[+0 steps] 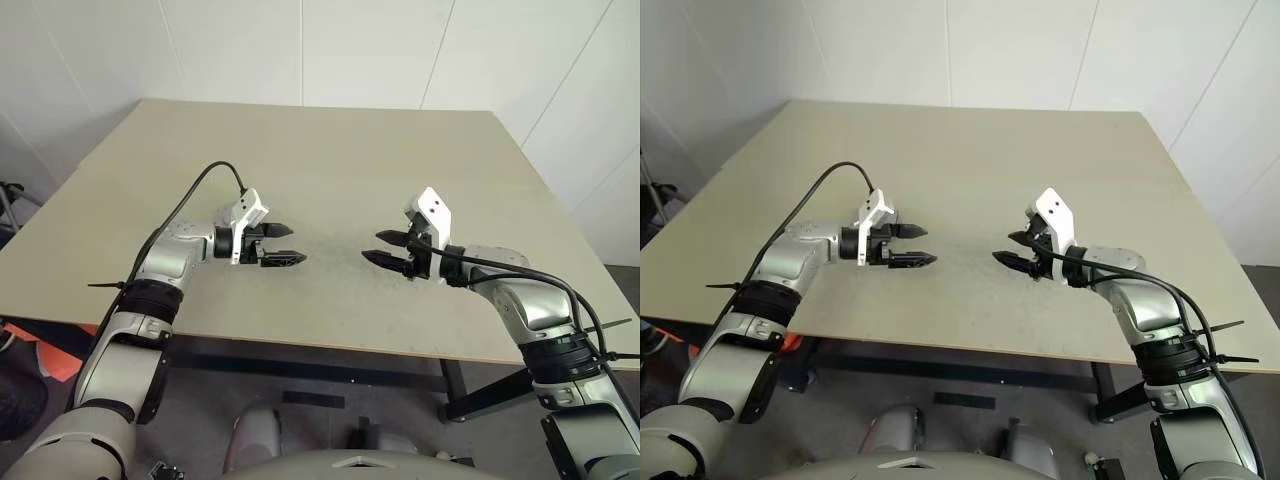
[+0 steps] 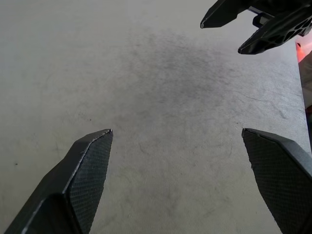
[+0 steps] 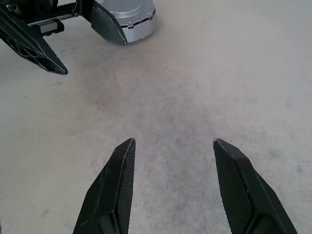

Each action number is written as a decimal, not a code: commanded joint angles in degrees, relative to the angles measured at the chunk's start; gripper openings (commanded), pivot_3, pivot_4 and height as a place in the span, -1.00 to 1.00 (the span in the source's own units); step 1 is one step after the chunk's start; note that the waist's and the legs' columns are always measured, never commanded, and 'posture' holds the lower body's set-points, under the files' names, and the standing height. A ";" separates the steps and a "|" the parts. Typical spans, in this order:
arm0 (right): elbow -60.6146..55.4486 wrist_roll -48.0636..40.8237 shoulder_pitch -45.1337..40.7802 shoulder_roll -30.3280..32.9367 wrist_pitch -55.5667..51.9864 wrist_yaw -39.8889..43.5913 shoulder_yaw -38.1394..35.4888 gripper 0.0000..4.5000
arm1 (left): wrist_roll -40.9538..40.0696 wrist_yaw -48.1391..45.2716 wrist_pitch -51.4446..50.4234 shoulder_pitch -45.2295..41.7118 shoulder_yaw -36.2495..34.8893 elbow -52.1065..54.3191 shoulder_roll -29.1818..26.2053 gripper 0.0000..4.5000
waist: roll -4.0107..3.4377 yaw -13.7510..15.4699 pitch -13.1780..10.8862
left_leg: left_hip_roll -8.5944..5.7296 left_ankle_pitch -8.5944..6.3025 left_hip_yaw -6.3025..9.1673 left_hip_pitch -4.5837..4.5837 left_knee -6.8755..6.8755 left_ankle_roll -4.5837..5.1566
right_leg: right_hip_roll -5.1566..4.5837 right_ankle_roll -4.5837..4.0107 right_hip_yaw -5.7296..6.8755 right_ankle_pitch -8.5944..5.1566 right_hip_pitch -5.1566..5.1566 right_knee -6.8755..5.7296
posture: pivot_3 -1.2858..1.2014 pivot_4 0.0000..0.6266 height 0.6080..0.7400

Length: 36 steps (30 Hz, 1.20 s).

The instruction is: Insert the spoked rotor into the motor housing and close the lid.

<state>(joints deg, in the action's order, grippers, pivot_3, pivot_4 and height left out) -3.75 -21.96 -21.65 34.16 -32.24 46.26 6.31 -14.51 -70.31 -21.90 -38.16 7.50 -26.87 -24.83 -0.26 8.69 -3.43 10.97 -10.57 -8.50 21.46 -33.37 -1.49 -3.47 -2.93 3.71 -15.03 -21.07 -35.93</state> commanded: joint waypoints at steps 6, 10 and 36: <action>-1.52 -1.82 -3.84 -0.54 -2.43 -0.32 -3.70 0.26 | -0.16 -0.58 0.98 -2.57 -0.76 1.53 -1.28 0.99 | 0.00 0.00 0.00 | 0.00 0.06 -0.01 -0.10 0.00 0.03 | 0.00 -0.17 -0.03 -0.10 0.06 -0.06 | 0.03 -1.00 1.00; -1.56 -1.65 -3.90 -0.68 -2.68 -0.22 -3.83 0.26 | -0.19 -0.60 1.04 -2.64 -0.71 1.40 -1.30 0.99 | -0.01 0.02 0.01 | -0.01 0.05 -0.01 -0.13 0.02 0.04 | -0.01 -0.15 -0.05 -0.09 0.08 -0.05 | 0.03 -1.00 1.00; 2.17 -0.18 -9.10 -1.12 -2.31 4.14 -1.95 0.26 | 0.68 -0.86 3.01 -4.20 -1.88 -1.69 -2.94 0.99 | -0.01 0.02 0.01 | -0.01 0.05 -0.01 -0.14 0.03 0.06 | 0.00 -0.04 -0.07 -0.02 0.05 -0.08 | 0.03 -1.00 1.00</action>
<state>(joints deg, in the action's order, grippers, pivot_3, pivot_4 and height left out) -0.83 -21.98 -29.31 33.29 -35.51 49.98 4.76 -13.39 -71.39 -19.18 -41.87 6.78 -30.66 -27.08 -0.27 8.71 -3.43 10.96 -10.52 -8.51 21.32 -33.33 -1.42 -3.47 -2.97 3.63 -15.06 -21.03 -36.01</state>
